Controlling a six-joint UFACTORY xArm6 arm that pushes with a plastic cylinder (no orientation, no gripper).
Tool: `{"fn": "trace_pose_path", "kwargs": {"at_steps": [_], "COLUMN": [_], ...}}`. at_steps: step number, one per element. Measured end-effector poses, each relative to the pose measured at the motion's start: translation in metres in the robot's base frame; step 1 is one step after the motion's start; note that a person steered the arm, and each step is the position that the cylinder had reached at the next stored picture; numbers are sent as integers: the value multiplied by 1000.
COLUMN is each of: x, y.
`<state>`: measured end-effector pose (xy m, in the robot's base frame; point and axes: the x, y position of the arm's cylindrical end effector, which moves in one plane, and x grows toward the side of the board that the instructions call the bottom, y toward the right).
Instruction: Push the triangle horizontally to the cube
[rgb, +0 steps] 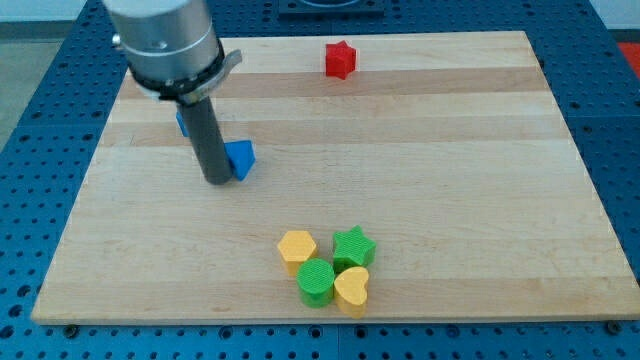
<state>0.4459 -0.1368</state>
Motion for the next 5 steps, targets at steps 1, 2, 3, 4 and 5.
{"fn": "trace_pose_path", "kwargs": {"at_steps": [1, 2, 3, 4, 5], "x": [0, -8, -23, -38, -38], "y": [5, 41, 105, 158, 151]}}
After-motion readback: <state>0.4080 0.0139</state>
